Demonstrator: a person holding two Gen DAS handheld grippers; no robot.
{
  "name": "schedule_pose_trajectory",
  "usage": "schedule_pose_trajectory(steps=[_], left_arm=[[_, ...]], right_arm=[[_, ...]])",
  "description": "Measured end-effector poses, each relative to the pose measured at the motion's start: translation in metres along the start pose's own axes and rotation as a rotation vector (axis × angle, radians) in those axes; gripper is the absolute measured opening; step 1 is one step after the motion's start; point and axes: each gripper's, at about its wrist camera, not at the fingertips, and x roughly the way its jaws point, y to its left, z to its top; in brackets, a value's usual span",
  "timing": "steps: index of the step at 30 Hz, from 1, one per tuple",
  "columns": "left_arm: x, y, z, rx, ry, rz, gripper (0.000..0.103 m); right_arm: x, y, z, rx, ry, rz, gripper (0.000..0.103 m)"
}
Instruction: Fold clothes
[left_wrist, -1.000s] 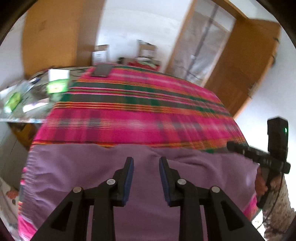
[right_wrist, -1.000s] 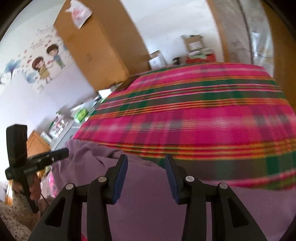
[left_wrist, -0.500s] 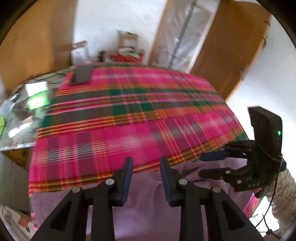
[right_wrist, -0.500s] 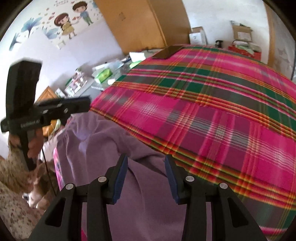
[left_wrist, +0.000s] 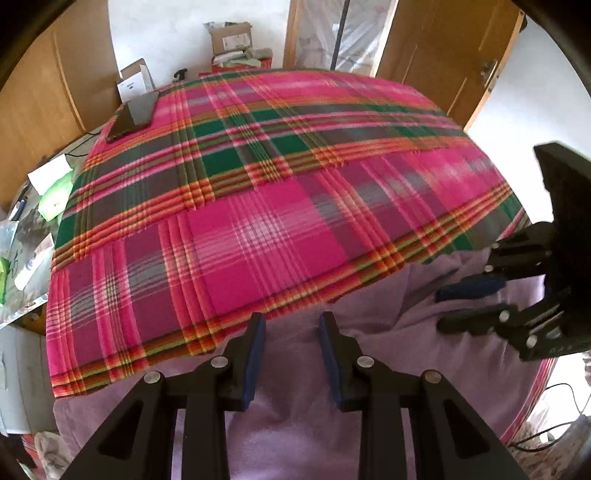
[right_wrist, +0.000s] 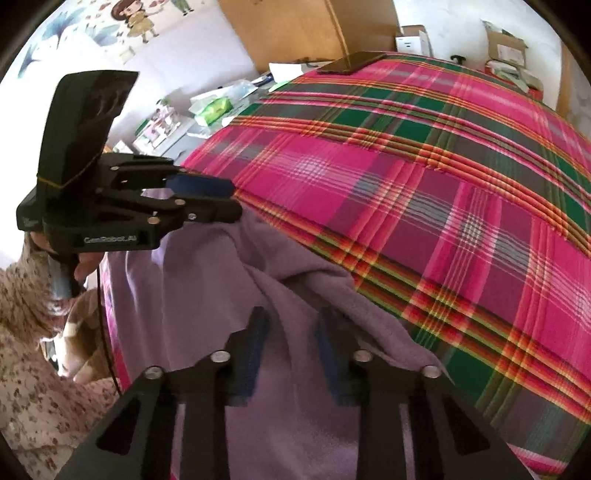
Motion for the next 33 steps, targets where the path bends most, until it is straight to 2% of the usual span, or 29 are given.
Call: schedule_pose_trajectory(steps=[1, 5, 8, 12, 22, 27, 30, 33], left_arm=[[0.002, -0.001, -0.001, 0.005, 0.008, 0.003, 0.031], [0.002, -0.003, -0.004, 0.013, 0.01, 0.0, 0.03], [0.001, -0.002, -0.006, 0.006, 0.007, -0.023, 0.019], [-0.005, -0.001, -0.01, -0.011, -0.018, -0.044, 0.009], [-0.008, 0.013, -0.019, -0.091, -0.03, -0.049, 0.008], [-0.005, 0.014, -0.021, -0.112, -0.028, -0.04, 0.008], [-0.007, 0.012, -0.021, -0.112, -0.036, -0.034, 0.008], [-0.009, 0.013, -0.021, -0.117, -0.042, -0.038, 0.008]], right_arm=[[-0.001, 0.001, -0.001, -0.005, -0.001, 0.001, 0.014], [-0.003, 0.005, -0.005, -0.025, -0.006, 0.006, 0.011], [-0.005, 0.008, -0.007, -0.036, -0.011, 0.017, 0.01], [-0.009, 0.01, -0.012, -0.021, -0.015, 0.059, 0.009], [-0.011, 0.013, -0.032, 0.028, -0.011, 0.129, 0.008], [-0.003, 0.011, -0.036, 0.059, 0.018, 0.151, 0.008], [-0.005, 0.006, -0.032, 0.088, 0.007, 0.157, 0.011], [-0.009, -0.001, -0.025, 0.127, -0.021, 0.169, 0.018]])
